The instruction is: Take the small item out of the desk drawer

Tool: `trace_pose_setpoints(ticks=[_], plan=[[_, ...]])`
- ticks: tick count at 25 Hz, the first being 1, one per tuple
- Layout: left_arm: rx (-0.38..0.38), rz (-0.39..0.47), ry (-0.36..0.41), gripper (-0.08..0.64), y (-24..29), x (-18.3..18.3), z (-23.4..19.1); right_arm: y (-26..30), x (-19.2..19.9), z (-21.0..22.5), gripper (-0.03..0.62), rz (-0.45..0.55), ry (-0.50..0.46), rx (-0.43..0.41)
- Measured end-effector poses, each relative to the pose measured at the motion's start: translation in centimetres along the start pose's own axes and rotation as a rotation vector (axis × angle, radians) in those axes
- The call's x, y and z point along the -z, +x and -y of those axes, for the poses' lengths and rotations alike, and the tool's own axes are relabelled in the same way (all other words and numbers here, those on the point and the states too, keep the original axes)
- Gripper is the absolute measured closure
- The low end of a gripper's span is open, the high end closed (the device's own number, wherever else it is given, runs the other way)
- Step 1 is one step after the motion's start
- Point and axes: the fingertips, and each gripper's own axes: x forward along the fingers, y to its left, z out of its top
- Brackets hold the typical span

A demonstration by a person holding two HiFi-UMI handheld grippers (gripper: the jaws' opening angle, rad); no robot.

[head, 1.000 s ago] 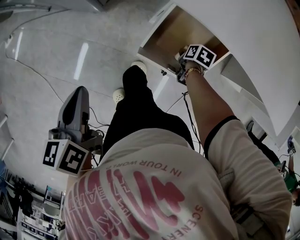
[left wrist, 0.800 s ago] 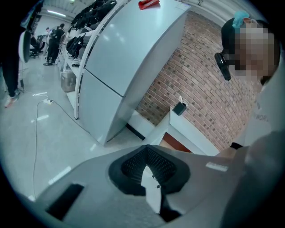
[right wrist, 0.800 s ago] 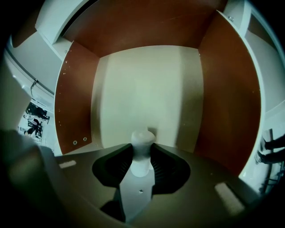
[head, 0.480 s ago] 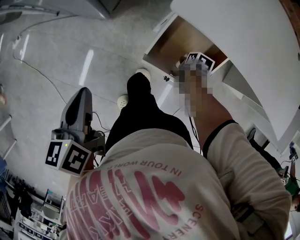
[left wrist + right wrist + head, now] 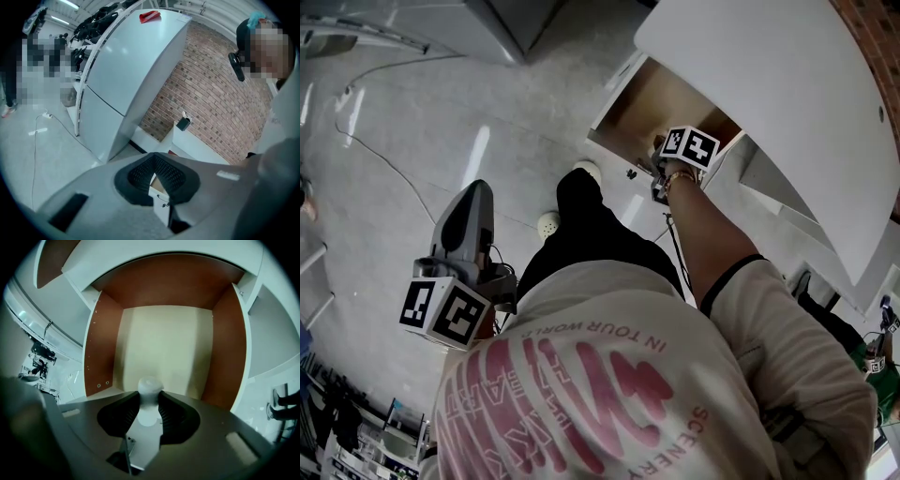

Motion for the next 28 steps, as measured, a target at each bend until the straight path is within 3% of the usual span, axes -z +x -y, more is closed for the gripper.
trace_pose_setpoints(ticks=[17, 28], plan=[[0.076, 0.062, 0.025, 0.557, -1.6, -1.5, 2.7, -5.2, 0.4, -0.3, 0.454, 0.082, 0.021, -0.033], [0.15, 0.089, 0.066, 0.557, -2.5, -2.3, 6.0, -8.8, 1.8, -1.7, 0.454, 0.113, -0.062, -0.069]])
